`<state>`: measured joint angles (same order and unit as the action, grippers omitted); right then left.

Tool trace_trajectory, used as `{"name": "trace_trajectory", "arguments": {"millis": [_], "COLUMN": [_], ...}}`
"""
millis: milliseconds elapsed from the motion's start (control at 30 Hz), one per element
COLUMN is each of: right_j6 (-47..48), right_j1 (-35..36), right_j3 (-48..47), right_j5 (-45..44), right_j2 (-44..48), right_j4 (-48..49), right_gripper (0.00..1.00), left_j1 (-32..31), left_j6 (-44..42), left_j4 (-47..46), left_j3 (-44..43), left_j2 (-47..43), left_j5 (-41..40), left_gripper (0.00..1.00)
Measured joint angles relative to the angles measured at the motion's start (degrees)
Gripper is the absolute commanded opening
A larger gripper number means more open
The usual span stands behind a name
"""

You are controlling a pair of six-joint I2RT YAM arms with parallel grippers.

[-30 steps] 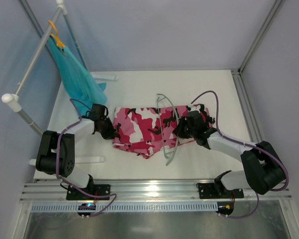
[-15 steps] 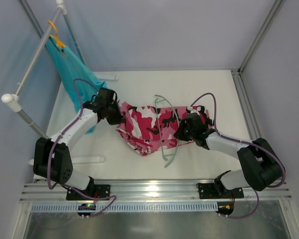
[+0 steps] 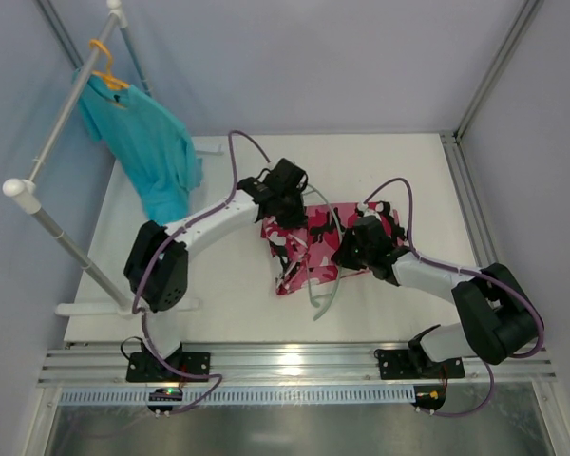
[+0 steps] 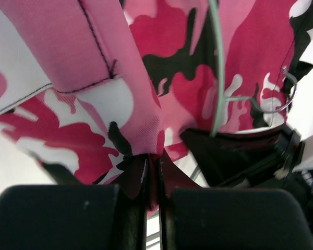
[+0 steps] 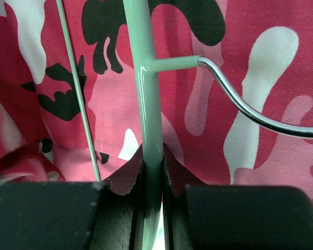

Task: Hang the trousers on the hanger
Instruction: Place trousers on hanger

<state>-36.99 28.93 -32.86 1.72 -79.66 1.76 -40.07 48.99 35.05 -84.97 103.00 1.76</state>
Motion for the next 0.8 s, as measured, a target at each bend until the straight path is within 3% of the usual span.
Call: {"name": "trace_trajectory", "arguments": {"millis": [200, 433, 500, 600, 733, 800], "right_j6": [-0.57, -0.79, -0.85, -0.92, -0.94, -0.94], "right_j1": [0.0, 0.0, 0.0, 0.07, 0.15, 0.22], "right_j3": [0.72, 1.05, 1.05, 1.05, 1.05, 1.05], "right_j5": [-0.07, -0.04, -0.04, -0.04, -0.11, -0.22], "right_j2": [0.37, 1.09, 1.33, 1.42, 2.01, 3.06], "right_j4": [0.35, 0.15, 0.0, -0.13, -0.83, -1.55], "right_gripper": [0.04, 0.04, 0.04, 0.04, 0.04, 0.04], "left_j1": [-4.31, -5.62, -5.57, -5.27, -4.9, -4.76], "left_j6": [3.85, 5.7, 5.4, 4.39, 3.37, 3.34], "left_j4": [-1.46, 1.07, 2.19, 4.52, 6.38, 5.03], "left_j3": [-14.16, -18.38, -20.24, -20.74, -19.65, -16.55], "left_j2": [16.92, 21.22, 20.46, 17.55, 11.93, 8.79], "left_j5": [2.34, 2.95, 1.57, -1.14, -3.91, -3.78], "left_gripper": [0.03, 0.55, 0.59, 0.56, 0.31, 0.25]}}
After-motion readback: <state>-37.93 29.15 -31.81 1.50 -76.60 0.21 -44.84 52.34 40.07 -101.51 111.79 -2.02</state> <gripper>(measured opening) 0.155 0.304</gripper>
